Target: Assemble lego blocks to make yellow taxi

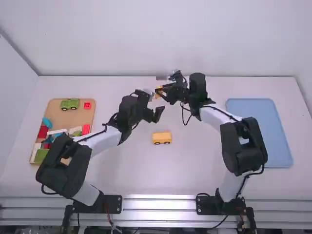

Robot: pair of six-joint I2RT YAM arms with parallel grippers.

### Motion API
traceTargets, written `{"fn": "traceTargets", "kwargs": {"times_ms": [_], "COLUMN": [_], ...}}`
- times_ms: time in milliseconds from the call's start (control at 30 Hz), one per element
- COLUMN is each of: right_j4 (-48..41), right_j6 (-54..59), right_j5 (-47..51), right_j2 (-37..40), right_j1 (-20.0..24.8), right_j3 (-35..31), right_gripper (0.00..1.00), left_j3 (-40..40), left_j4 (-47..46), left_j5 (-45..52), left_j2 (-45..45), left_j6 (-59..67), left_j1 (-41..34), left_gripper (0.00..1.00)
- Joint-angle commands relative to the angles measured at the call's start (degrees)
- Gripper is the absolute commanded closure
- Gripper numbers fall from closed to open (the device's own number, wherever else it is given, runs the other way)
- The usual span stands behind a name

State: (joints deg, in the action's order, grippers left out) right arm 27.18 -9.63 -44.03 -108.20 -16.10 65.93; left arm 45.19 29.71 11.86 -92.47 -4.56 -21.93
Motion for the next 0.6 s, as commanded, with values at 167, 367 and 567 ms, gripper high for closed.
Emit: {"fn": "traceTargets", "kwargs": {"times_ms": [167, 367, 567], "right_j4": [-14.32, -35.45, -59.49], "right_j6": [11.32, 22.4, 38.82], "right_j5": [14.49, 23.23, 30.62], "right_j2": [5.99, 9.75, 9.66], "right_j1": [2.23, 2.21, 0.66], "right_j3": [0.9, 4.81, 11.89], "right_gripper": [0.84, 0.85, 0.86], "left_j3": [0.17, 3.3, 12.28], "left_j4": [-4.81, -12.55, -29.38], "left_j5": [-3.98, -3.96, -3.58], "left_j2": [0.59, 2.01, 3.26], "left_j6": [5.86, 6.01, 12.83], "left_j1": [0.02, 1.75, 2.34], "left_gripper": [0.01, 0.01, 0.01]}}
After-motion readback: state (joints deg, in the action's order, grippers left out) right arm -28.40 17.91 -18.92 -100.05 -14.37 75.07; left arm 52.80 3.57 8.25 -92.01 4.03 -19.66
